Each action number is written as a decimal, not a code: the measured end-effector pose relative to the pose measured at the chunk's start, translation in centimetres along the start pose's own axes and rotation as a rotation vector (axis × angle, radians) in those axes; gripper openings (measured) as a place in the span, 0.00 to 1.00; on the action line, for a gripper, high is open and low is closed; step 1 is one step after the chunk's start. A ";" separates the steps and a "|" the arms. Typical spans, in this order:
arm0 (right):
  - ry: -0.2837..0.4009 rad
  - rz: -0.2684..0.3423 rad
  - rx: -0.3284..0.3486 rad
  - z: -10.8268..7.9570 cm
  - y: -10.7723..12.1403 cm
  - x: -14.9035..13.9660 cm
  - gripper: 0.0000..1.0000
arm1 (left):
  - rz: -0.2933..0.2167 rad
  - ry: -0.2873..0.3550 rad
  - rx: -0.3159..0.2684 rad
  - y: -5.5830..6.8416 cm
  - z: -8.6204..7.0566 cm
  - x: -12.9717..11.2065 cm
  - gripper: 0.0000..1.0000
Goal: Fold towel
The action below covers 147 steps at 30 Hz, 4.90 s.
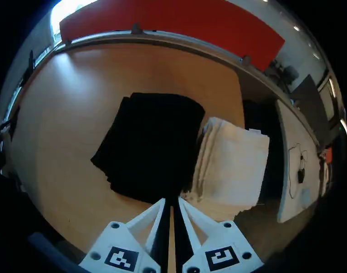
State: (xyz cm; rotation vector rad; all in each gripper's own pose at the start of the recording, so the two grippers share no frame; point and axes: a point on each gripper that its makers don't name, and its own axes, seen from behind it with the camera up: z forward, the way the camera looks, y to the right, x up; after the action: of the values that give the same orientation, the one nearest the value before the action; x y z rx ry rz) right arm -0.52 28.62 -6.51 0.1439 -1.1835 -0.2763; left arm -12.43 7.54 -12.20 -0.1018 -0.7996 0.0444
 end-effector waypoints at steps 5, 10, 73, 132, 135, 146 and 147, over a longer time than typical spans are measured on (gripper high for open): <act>-0.003 0.009 -0.008 0.4 0.2 -0.2 0.04 | 0.000 -0.003 0.003 -0.1 0.0 -0.1 0.97; 0.000 0.014 -0.013 0.6 0.2 -0.2 0.04 | -0.001 -0.006 0.005 -0.2 0.0 -0.1 0.97; 0.316 0.392 -0.137 -1.5 -2.8 2.3 1.00 | 0.003 0.035 -0.025 -0.8 -0.5 1.1 0.97; 0.958 0.332 -0.258 -15.0 -10.2 14.1 1.00 | 0.003 0.565 0.118 -6.2 -3.8 17.4 0.96; 0.968 0.320 -0.252 -15.6 -10.9 14.6 1.00 | 0.003 0.592 0.117 -6.3 -4.2 18.4 0.97; 1.018 0.295 -0.183 -17.6 -15.9 17.9 1.00 | -0.012 0.646 0.116 -7.6 -5.2 20.4 0.97; 1.024 0.294 -0.176 -17.8 -16.4 18.3 1.00 | -0.013 0.652 0.117 -7.7 -5.3 20.6 0.97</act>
State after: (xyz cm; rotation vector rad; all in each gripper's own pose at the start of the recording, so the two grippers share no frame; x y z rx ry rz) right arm 20.16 7.03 -1.01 -0.0504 -0.1520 -0.0202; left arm 5.73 1.08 -0.37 0.0035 -0.1458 0.0423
